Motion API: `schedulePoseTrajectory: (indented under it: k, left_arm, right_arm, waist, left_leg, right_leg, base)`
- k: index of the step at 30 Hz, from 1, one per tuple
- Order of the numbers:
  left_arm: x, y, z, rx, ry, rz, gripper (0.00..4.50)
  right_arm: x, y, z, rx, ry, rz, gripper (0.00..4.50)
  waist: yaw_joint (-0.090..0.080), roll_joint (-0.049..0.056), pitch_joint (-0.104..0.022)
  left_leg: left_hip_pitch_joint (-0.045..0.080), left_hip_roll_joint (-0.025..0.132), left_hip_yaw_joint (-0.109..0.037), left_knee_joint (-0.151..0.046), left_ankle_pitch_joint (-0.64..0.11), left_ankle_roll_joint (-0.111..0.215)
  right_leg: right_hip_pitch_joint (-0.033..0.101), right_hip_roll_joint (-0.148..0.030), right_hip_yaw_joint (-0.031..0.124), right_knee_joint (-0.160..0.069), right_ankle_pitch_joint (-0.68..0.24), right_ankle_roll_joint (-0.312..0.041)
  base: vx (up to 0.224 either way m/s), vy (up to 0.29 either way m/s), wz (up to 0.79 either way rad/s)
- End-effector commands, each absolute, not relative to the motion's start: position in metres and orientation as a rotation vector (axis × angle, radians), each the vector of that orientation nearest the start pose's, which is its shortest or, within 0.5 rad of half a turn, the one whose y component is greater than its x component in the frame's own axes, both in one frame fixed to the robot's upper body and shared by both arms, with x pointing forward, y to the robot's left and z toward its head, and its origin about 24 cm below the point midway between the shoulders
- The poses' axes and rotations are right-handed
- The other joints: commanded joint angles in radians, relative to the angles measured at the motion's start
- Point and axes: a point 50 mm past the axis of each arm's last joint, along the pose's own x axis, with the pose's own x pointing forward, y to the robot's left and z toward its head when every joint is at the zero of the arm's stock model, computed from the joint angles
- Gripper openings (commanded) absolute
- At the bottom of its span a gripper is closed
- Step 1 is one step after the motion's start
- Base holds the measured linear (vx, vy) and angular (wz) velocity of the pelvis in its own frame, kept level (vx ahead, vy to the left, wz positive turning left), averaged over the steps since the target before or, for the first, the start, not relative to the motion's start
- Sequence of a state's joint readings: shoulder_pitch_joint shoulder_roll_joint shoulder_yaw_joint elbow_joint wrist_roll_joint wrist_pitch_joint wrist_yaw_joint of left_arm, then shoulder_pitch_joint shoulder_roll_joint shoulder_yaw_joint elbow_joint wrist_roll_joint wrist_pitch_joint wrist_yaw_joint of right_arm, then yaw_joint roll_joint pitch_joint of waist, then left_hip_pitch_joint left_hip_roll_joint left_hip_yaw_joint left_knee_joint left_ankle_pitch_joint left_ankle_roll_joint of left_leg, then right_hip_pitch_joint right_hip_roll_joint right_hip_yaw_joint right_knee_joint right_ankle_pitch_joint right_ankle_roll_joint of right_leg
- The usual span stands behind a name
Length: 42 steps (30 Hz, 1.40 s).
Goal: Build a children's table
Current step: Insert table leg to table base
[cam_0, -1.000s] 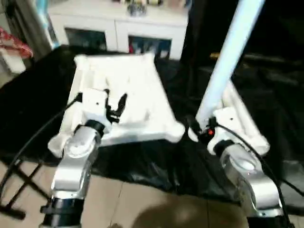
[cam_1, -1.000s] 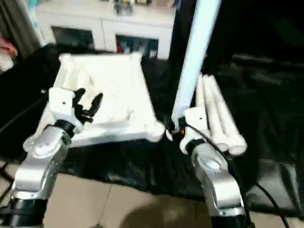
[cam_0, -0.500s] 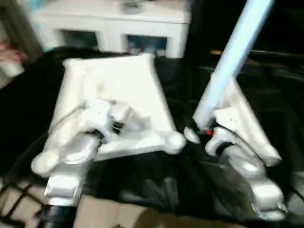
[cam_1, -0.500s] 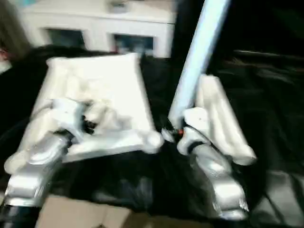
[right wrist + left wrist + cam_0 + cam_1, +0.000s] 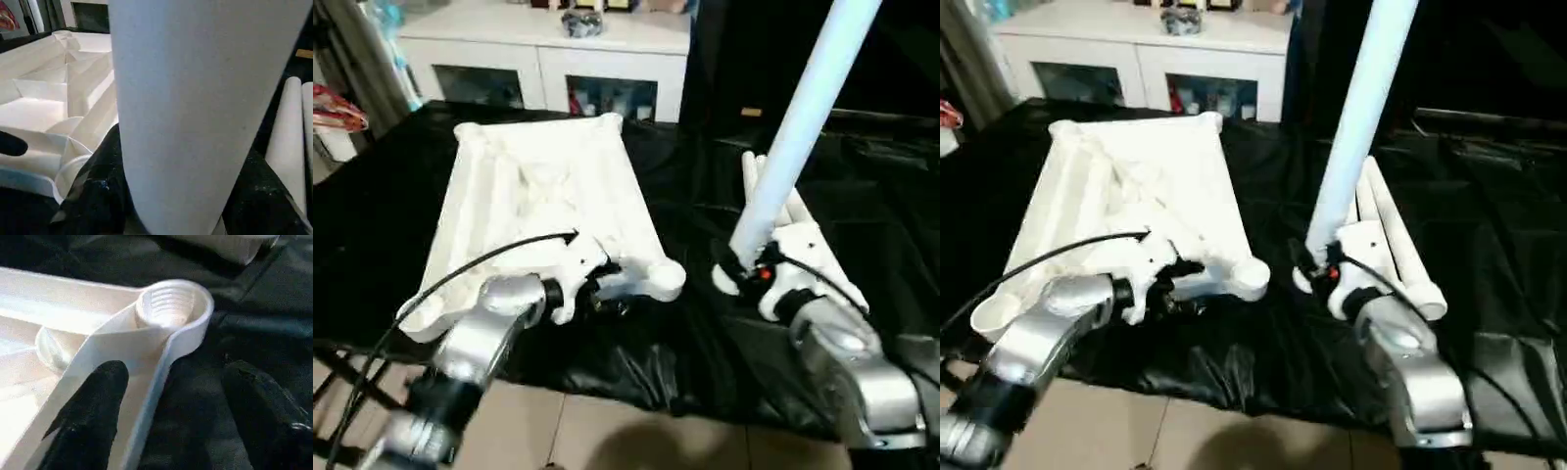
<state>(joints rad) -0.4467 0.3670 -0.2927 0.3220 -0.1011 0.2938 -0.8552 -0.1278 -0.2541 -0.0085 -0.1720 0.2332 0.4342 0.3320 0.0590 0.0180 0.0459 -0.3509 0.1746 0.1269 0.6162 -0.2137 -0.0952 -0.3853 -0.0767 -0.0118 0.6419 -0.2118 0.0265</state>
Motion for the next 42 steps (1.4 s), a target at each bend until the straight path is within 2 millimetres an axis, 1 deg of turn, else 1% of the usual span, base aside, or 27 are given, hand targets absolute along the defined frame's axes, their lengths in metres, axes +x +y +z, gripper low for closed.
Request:
schedulePoseTrajectory:
  k: [1, 2, 3, 4, 5, 6, 8, 9, 10, 13, 14, 15, 16, 18, 20, 21, 22, 25, 26, 27, 30, 34, 36, 38, 39, 40, 42]
  left_arm:
    - [0.312, 0.129, 0.051, 0.326, 0.397, -1.045, 3.26]
    - [0.314, 0.13, 0.05, 0.323, 0.402, -1.041, 3.2]
    - [0.317, 0.132, 0.05, 0.323, 0.409, -1.038, 3.11]
    - [0.318, 0.133, 0.05, 0.327, 0.41, -1.037, 2.9]
    - [0.322, 0.136, 0.051, 0.341, 0.416, -1.044, 2.9]
    - [0.323, 0.137, 0.051, 0.349, 0.42, -1.053, 2.9]
    - [0.325, 0.14, 0.052, 0.35, 0.433, -1.069, 2.74]
    - [0.326, 0.141, 0.052, 0.348, 0.441, -1.077, 2.74]
    - [0.325, 0.142, 0.052, 0.345, 0.447, -1.086, 2.63]
    - [0.324, 0.146, 0.051, 0.325, 0.487, -1.135, 2.38]
    - [0.324, 0.146, 0.051, 0.325, 0.487, -1.135, 2.3]
    - [0.325, 0.147, 0.051, 0.334, 0.496, -1.136, 2.18]
    - [0.326, 0.148, 0.051, 0.336, 0.506, -1.145, 2.06]
    - [0.326, 0.148, 0.051, 0.336, 0.506, -1.145, 2.06]
    - [0.326, 0.148, 0.051, 0.33, 0.511, -1.159, 1.74]
    - [0.326, 0.148, 0.051, 0.33, 0.511, -1.159, 1.65]
    - [0.326, 0.148, 0.051, 0.327, 0.516, -1.168, 1.59]
    - [0.325, 0.149, 0.05, 0.33, 0.538, -1.199, 1.21]
    - [0.325, 0.149, 0.049, 0.332, 0.542, -1.203, 1.21]
    - [0.325, 0.149, 0.049, 0.338, 0.547, -1.206, 1.17]
    - [0.326, 0.149, 0.048, 0.347, 0.557, -1.214, 0.86]
    - [0.326, 0.148, 0.047, 0.353, 0.561, -1.221, 0.65]
    - [0.326, 0.147, 0.047, 0.352, 0.561, -1.234, 0.41]
    - [0.326, 0.146, 0.046, 0.354, 0.562, -1.245, 0.36]
    - [0.325, 0.144, 0.046, 0.358, 0.549, -1.265, 0.3]
    - [0.324, 0.14, 0.046, 0.357, 0.521, -1.291, 0.2]
    - [0.322, 0.137, 0.047, 0.358, 0.495, -1.319, 0.01]
  right_arm:
    - [0.27, -0.168, 0.09, -0.021, 0.113, 0.406, 1.94]
    - [0.27, -0.168, 0.09, -0.02, 0.114, 0.408, 1.94]
    - [0.269, -0.169, 0.09, -0.017, 0.116, 0.413, 1.94]
    - [0.269, -0.169, 0.09, -0.017, 0.117, 0.414, 1.94]
    - [0.268, -0.17, 0.091, -0.013, 0.118, 0.421, 1.94]
    - [0.267, -0.17, 0.091, -0.015, 0.119, 0.424, 1.94]
    - [0.266, -0.17, 0.091, -0.017, 0.118, 0.426, 1.94]
    - [0.266, -0.17, 0.091, -0.017, 0.119, 0.427, 1.94]
    - [0.266, -0.17, 0.091, -0.017, 0.119, 0.428, 1.94]
    - [0.264, -0.169, 0.09, -0.01, 0.121, 0.433, 1.94]
    - [0.264, -0.169, 0.09, -0.01, 0.121, 0.433, 1.94]
    - [0.264, -0.17, 0.09, -0.01, 0.122, 0.43, 1.94]
    - [0.264, -0.17, 0.089, -0.008, 0.124, 0.428, 1.94]
    - [0.264, -0.17, 0.089, -0.008, 0.124, 0.428, 1.94]
    - [0.263, -0.171, 0.088, -0.004, 0.126, 0.427, 1.94]
    - [0.263, -0.171, 0.088, -0.004, 0.126, 0.427, 1.94]
    - [0.263, -0.17, 0.088, -0.003, 0.127, 0.427, 1.94]
    - [0.265, -0.169, 0.088, -0.002, 0.126, 0.429, 1.94]
    - [0.265, -0.169, 0.089, -0.001, 0.126, 0.43, 1.94]
    - [0.265, -0.169, 0.089, -0.001, 0.126, 0.431, 1.94]
    - [0.265, -0.168, 0.089, -0.001, 0.124, 0.438, 1.94]
    - [0.266, -0.168, 0.09, -0.003, 0.124, 0.444, 1.94]
    - [0.267, -0.168, 0.09, 0.002, 0.122, 0.453, 1.94]
    - [0.267, -0.168, 0.091, 0.007, 0.121, 0.457, 1.94]
    - [0.268, -0.167, 0.092, 0.017, 0.117, 0.466, 1.94]
    - [0.27, -0.167, 0.094, 0.029, 0.108, 0.478, 1.94]
    - [0.27, -0.166, 0.096, 0.039, 0.095, 0.493, 1.94]
  waist:
    - [-0.001, 0.003, -0.049]
    - [0.0, 0.002, -0.05]
    - [0.001, 0.003, -0.052]
    - [0.001, 0.002, -0.052]
    - [0.001, 0.004, -0.056]
    - [0.001, 0.005, -0.058]
    - [0.002, 0.006, -0.062]
    - [0.002, 0.008, -0.065]
    - [0.001, 0.008, -0.065]
    - [0.003, 0.016, -0.068]
    - [0.002, 0.015, -0.069]
    - [0.002, 0.014, -0.069]
    - [0.003, 0.012, -0.067]
    - [0.003, 0.013, -0.064]
    - [0.004, 0.012, -0.062]
    - [0.004, 0.012, -0.06]
    - [0.004, 0.012, -0.06]
    - [0.004, 0.011, -0.057]
    - [0.005, 0.012, -0.058]
    - [0.004, 0.011, -0.058]
    - [0.004, 0.011, -0.059]
    - [0.005, 0.011, -0.059]
    - [0.004, 0.01, -0.057]
    - [0.004, 0.01, -0.057]
    - [0.005, 0.011, -0.057]
    - [0.004, 0.008, -0.057]
    - [0.004, 0.009, -0.058]
  left_leg:
    - [-0.006, 0.016, 0.006, -0.094, -0.27, -0.024]
    - [-0.007, 0.016, 0.007, -0.093, -0.258, -0.023]
    - [-0.008, 0.016, 0.007, -0.092, -0.237, -0.021]
    - [-0.01, 0.016, 0.007, -0.092, -0.227, -0.019]
    - [-0.011, 0.016, 0.008, -0.089, -0.188, -0.014]
    - [-0.011, 0.016, 0.009, -0.088, -0.175, -0.012]
    - [-0.012, 0.017, 0.009, -0.086, -0.132, -0.008]
    - [-0.013, 0.018, 0.008, -0.085, -0.1, -0.005]
    - [-0.015, 0.018, 0.008, -0.085, -0.087, -0.003]
    - [-0.01, 0.018, 0.01, -0.082, -0.068, 0.01]
    - [-0.008, 0.019, 0.011, -0.081, -0.067, 0.014]
    - [-0.009, 0.018, 0.012, -0.081, -0.053, 0.02]
    - [-0.01, 0.018, 0.012, -0.082, -0.06, 0.024]
    - [-0.007, 0.022, 0.013, -0.085, -0.091, 0.023]
    - [-0.008, 0.022, 0.014, -0.087, -0.108, 0.019]
    - [-0.007, 0.024, 0.015, -0.09, -0.129, 0.012]
    - [-0.007, 0.024, 0.015, -0.09, -0.134, 0.009]
    - [-0.005, 0.025, 0.017, -0.093, -0.152, 0.003]
    - [-0.004, 0.026, 0.018, -0.094, -0.154, 0.001]
    - [-0.005, 0.027, 0.019, -0.093, -0.152, 0.0]
    - [-0.006, 0.026, 0.022, -0.093, -0.142, 0.001]
    - [-0.005, 0.028, 0.022, -0.093, -0.142, 0.001]
    - [-0.005, 0.029, 0.023, -0.094, -0.147, 0.003]
    - [-0.005, 0.029, 0.023, -0.094, -0.15, 0.002]
    - [-0.005, 0.029, 0.023, -0.095, -0.15, 0.001]
    - [-0.006, 0.029, 0.022, -0.095, -0.151, 0.003]
    - [-0.006, 0.03, 0.023, -0.095, -0.147, 0.007]
  right_leg:
    - [0.035, -0.036, 0.028, -0.103, -0.299, -0.142]
    - [0.037, -0.036, 0.028, -0.102, -0.289, -0.143]
    - [0.038, -0.037, 0.028, -0.099, -0.268, -0.15]
    - [0.039, -0.037, 0.027, -0.099, -0.258, -0.153]
    - [0.041, -0.037, 0.027, -0.096, -0.209, -0.166]
    - [0.042, -0.037, 0.027, -0.094, -0.188, -0.172]
    - [0.046, -0.036, 0.025, -0.089, -0.113, -0.188]
    - [0.048, -0.036, 0.023, -0.082, -0.05, -0.202]
    - [0.05, -0.035, 0.022, -0.08, -0.024, -0.208]
    - [0.051, -0.035, 0.021, -0.074, 0.068, -0.242]
    - [0.051, -0.035, 0.021, -0.074, 0.081, -0.247]
    - [0.053, -0.035, 0.021, -0.071, 0.115, -0.256]
    - [0.054, -0.035, 0.02, -0.073, 0.113, -0.258]
    - [0.053, -0.039, 0.021, -0.077, 0.069, -0.261]
    - [0.054, -0.04, 0.022, -0.08, 0.037, -0.258]
    - [0.053, -0.041, 0.023, -0.083, -0.004, -0.253]
    - [0.052, -0.041, 0.023, -0.083, -0.014, -0.252]
    - [0.049, -0.041, 0.024, -0.088, -0.055, -0.241]
    - [0.048, -0.042, 0.024, -0.087, -0.056, -0.24]
    - [0.048, -0.041, 0.024, -0.087, -0.053, -0.24]
    - [0.048, -0.041, 0.025, -0.088, -0.042, -0.236]
    - [0.048, -0.042, 0.025, -0.086, -0.027, -0.241]
    - [0.047, -0.042, 0.025, -0.088, -0.042, -0.239]
    - [0.047, -0.043, 0.026, -0.089, -0.048, -0.239]
    - [0.047, -0.043, 0.026, -0.089, -0.051, -0.238]
    - [0.048, -0.043, 0.026, -0.089, -0.052, -0.238]
    - [0.048, -0.043, 0.025, -0.088, -0.038, -0.241]
  base:
    - [0.0, 0.0, 0.0]
    - [0.0, 0.0, 0.0]
    - [0.0, 0.0, 0.0]
    - [0.0, 0.0, 0.0]
    - [0.0, 0.0, 0.0]
    - [0.0, 0.0, 0.0]
    - [0.0, 0.0, 0.0]
    - [0.0, 0.0, 0.0]
    - [0.0, 0.0, 0.0]
    - [0.0, 0.0, 0.0]
    - [0.0, 0.0, 0.0]
    - [0.0, 0.0, 0.0]
    - [0.0, 0.0, 0.0]
    - [0.0, 0.0, 0.0]
    - [0.0, 0.0, 0.0]
    - [0.0, 0.0, 0.0]
    - [0.0, 0.0, 0.0]
    - [0.0, 0.0, 0.0]
    - [0.0, 0.0, 0.0]
    - [0.0, 0.0, 0.0]
    - [0.0, 0.0, 0.0]
    - [0.0, 0.0, 0.0]
    - [0.0, 0.0, 0.0]
    - [0.0, 0.0, 0.0]
    - [0.0, 0.0, 0.0]
    - [0.0, 0.0, 0.0]
    - [0.0, 0.0, 0.0]
